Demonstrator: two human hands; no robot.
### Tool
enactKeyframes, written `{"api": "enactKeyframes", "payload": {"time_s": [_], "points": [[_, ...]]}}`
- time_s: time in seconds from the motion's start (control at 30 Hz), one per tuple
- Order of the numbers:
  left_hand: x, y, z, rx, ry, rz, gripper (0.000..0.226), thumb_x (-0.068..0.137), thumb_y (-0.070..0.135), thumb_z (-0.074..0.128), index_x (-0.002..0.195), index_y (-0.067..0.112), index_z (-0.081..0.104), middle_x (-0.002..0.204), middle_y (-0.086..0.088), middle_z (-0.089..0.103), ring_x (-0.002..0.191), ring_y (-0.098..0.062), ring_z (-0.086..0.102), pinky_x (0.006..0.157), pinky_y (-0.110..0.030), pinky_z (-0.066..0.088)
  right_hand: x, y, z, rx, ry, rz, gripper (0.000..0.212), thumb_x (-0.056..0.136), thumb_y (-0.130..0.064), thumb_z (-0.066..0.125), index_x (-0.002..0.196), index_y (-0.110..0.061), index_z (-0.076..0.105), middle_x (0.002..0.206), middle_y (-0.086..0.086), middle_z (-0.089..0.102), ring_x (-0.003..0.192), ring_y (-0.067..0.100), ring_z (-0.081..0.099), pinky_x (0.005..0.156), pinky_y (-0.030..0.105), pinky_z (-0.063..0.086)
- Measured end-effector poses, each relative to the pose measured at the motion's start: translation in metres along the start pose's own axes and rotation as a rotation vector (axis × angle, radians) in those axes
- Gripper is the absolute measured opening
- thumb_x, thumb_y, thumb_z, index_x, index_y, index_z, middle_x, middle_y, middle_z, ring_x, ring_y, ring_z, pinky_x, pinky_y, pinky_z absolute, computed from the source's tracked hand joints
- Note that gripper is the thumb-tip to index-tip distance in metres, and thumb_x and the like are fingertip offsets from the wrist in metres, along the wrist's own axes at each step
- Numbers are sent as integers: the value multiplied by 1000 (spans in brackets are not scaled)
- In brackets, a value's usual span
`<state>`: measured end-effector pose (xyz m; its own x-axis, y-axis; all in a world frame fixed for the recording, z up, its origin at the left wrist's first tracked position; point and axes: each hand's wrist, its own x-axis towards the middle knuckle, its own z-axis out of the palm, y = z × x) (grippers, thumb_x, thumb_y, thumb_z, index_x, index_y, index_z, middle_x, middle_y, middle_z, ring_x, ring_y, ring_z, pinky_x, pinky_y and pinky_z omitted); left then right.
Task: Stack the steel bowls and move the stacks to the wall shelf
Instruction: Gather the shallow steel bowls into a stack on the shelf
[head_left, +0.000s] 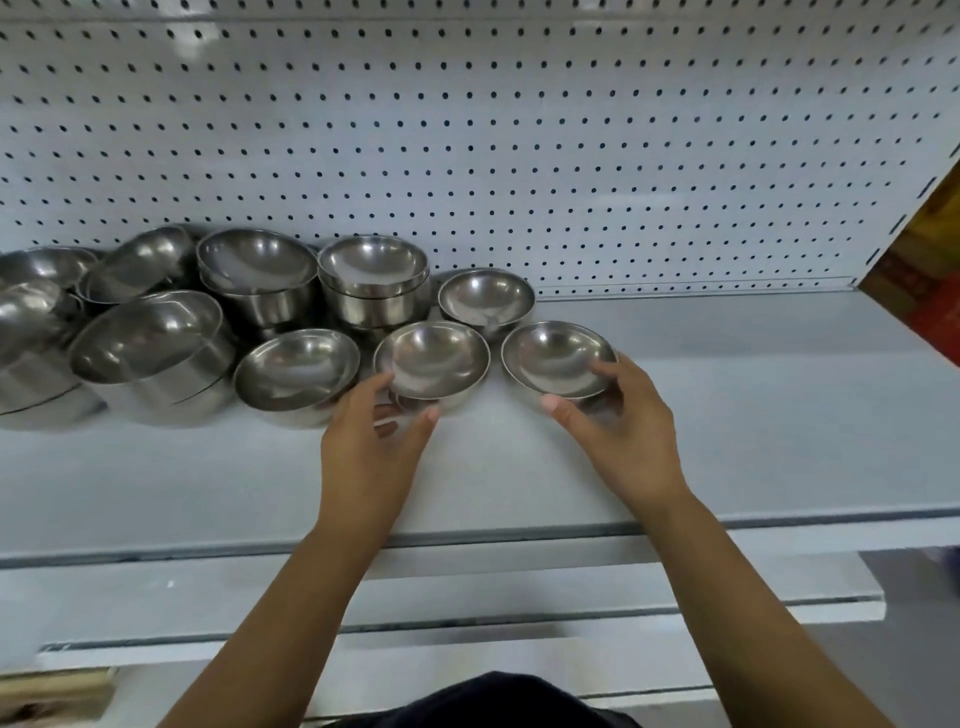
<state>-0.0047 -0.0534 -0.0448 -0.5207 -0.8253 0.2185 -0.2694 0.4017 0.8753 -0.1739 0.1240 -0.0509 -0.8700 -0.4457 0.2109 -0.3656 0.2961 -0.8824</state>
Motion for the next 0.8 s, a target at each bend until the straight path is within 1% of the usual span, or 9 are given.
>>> {"api": "enactKeyframes", "payload": {"time_s": [0.07,0.13,0.23,0.33,0.4,0.47,0.57,0.67,0.8], "points": [[0,-4,0,-27,-12,21,54,86,32,81,134,23,59,116,6,67,105,-8,65,92,-22,52,-2,-1,-1,42,39,20,64,71,-52,89,125,-31,62,137,-16,58,118,8,61,106,29,50],[0,-7,0,-45,-25,45,50,86,32,80,132,24,62,115,6,69,104,-8,66,90,-17,51,-4,-3,-2,123,101,28,65,68,-51,90,125,-31,65,134,-19,61,118,6,63,107,27,50],[0,-11,-2,-85,-51,35,48,85,35,80,130,27,64,117,7,69,103,-4,67,85,-5,48,-8,-9,-5,264,198,34,59,69,-45,88,121,-27,66,127,-12,67,108,3,69,106,29,53],[1,-12,-6,-132,-91,23,47,84,37,80,128,31,65,116,8,70,102,0,68,88,-10,50,-13,-16,-5,353,241,-9,57,75,-35,86,124,-17,65,128,-2,69,107,9,71,102,34,56],[1,-12,-7,-149,-117,22,44,85,38,79,127,33,65,115,9,70,102,0,67,91,-17,51,-16,-24,-2,391,227,-46,57,75,-32,85,126,-14,64,130,1,69,110,13,71,103,36,56],[1,-12,-7,-155,-141,30,41,87,37,77,126,35,66,114,9,71,102,0,67,93,-17,51,-16,-32,5,422,199,-69,56,76,-32,85,125,-14,65,130,2,69,112,17,71,104,40,55],[-1,-11,-7,-170,-130,38,40,93,31,72,132,31,65,111,15,71,100,8,65,88,-2,44,-14,-44,20,444,154,-96,53,78,-36,90,122,-18,66,129,2,69,115,20,70,105,46,54],[-5,-8,-7,-231,-102,39,43,100,24,64,142,29,59,118,23,69,100,13,64,88,1,40,-14,-51,38,415,120,-120,54,74,-40,89,120,-23,66,129,-1,68,115,21,69,106,44,54],[-7,-9,-6,-261,-85,0,46,102,31,59,148,27,51,128,12,66,103,22,57,88,4,38,-15,-51,57,320,85,-138,59,72,-48,88,123,-27,66,135,-12,65,123,12,64,109,38,51]]}}
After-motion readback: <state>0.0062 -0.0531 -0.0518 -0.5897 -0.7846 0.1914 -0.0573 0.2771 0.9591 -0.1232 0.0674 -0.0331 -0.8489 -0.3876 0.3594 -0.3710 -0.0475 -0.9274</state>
